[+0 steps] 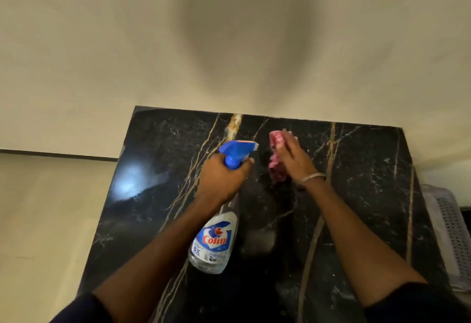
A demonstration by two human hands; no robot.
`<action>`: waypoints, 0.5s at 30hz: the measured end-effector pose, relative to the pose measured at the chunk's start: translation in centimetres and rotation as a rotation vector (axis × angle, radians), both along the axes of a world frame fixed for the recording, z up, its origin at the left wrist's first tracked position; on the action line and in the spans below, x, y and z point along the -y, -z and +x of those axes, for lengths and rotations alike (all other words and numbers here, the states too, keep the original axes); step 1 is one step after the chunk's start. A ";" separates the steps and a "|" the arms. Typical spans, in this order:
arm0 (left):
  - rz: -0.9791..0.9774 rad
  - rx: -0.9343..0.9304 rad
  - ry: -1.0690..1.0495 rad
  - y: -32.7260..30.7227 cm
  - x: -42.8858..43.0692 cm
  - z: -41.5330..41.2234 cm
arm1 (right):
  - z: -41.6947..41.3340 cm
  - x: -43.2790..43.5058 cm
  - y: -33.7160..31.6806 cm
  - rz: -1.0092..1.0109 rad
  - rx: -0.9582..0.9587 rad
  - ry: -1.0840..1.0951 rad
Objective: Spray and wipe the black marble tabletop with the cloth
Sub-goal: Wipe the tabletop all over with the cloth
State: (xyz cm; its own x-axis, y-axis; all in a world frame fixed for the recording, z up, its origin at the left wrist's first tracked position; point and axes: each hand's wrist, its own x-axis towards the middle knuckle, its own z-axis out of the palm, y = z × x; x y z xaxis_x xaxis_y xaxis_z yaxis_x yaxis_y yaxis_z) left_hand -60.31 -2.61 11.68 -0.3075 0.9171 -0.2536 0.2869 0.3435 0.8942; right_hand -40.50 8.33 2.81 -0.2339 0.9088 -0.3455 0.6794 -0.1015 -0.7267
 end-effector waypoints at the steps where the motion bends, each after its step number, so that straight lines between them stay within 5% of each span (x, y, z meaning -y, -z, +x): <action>1: -0.012 0.009 -0.014 0.3 -0.6 -1.0 | -1.4 -0.8 1.1 0.097 0.247 -0.218; 3: -0.015 0.013 -0.022 0.8 -1.5 -2.7 | -3.4 -1.9 2.5 0.177 0.493 -0.386; 8: -0.042 0.027 -0.052 2.3 -3.3 -6.6 | -6.7 -1.7 6.1 0.304 0.731 -0.237; 15: -0.084 0.064 -0.212 4.9 -4.5 -12.1 | -21.0 -3.6 4.9 0.366 0.438 -0.290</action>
